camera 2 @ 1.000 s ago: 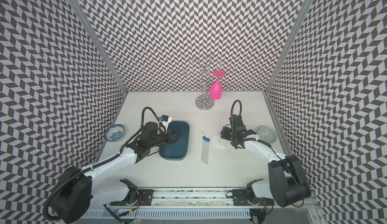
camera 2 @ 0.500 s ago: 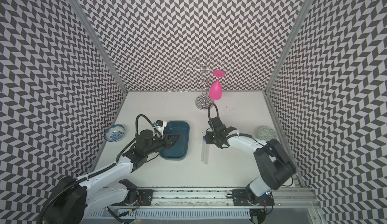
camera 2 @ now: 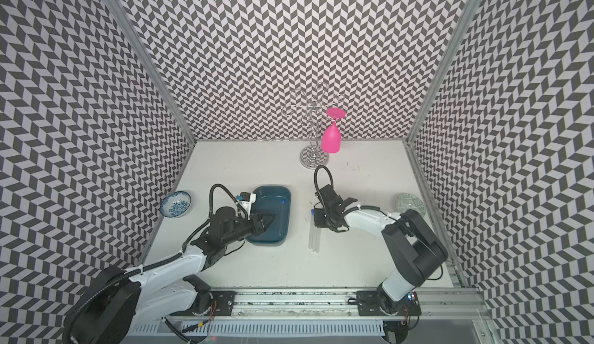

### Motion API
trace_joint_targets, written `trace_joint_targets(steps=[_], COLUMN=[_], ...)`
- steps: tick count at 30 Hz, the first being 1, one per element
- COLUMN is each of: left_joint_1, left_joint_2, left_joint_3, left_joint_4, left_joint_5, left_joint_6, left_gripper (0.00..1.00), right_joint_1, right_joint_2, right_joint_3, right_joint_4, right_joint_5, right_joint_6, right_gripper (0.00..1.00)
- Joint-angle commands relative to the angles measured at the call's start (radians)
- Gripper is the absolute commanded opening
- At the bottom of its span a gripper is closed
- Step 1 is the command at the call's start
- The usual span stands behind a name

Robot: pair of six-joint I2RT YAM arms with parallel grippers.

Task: Wipe the exteriors of test tubes
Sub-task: Pick up the test tube at the center of the board.

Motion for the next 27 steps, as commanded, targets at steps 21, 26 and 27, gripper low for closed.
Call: trace_joint_targets(steps=[21, 26, 27], left_joint_1=[-0.018, -0.018, -0.018], left_joint_2=[0.033, 0.051, 0.054], left_joint_3=[-0.015, -0.005, 0.001], left_joint_4=[0.087, 0.077, 0.073], left_joint_5=[0.028, 0.036, 0.04], left_joint_6=[-0.001, 0.003, 0.004], left_gripper=[0.38, 0.38, 0.38], right_joint_1=[0.038, 0.038, 0.037], right_joint_2=[0.139, 0.12, 0.113], right_joint_3=[0.065, 0.056, 0.052], right_joint_4=[-0.031, -0.022, -0.018], right_joint_5=[0.041, 0.036, 0.032], right_joint_6=[0.013, 0.016, 0.017], right_gripper=[0.18, 0.12, 0.12])
